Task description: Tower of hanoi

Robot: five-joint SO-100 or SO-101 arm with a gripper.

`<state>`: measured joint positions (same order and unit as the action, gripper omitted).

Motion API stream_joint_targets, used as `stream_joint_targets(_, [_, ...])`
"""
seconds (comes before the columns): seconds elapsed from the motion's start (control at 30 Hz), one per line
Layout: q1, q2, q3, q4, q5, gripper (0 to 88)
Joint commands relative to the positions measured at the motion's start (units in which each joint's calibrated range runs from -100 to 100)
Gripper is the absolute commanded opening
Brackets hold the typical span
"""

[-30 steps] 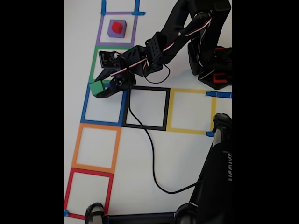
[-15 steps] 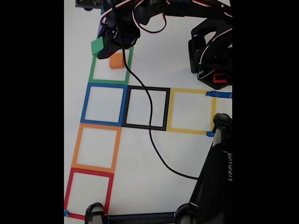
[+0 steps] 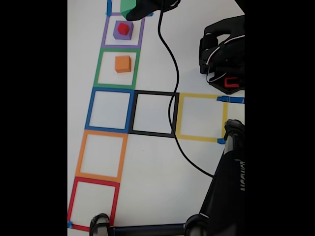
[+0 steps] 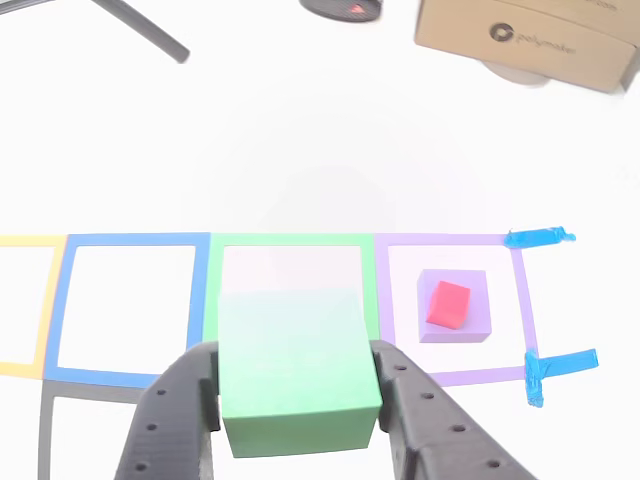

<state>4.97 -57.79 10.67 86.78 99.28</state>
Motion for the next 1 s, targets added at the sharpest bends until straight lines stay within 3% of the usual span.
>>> stream_joint_targets(0.0, [4.9,-6.2,15.6,-9.5,0.7,7.0])
stream_joint_targets(0.13, [6.1,-7.7,30.1,-21.8,0.7,7.0])
stream_joint_targets(0.4, [6.7,-4.6,57.8,-56.9,0.7,7.2])
stream_joint_targets(0.63, [5.2,6.4,67.1,-78.7,0.7,7.4])
stream_joint_targets(0.97, [4.2,20.0,75.1,-100.9,0.7,7.4])
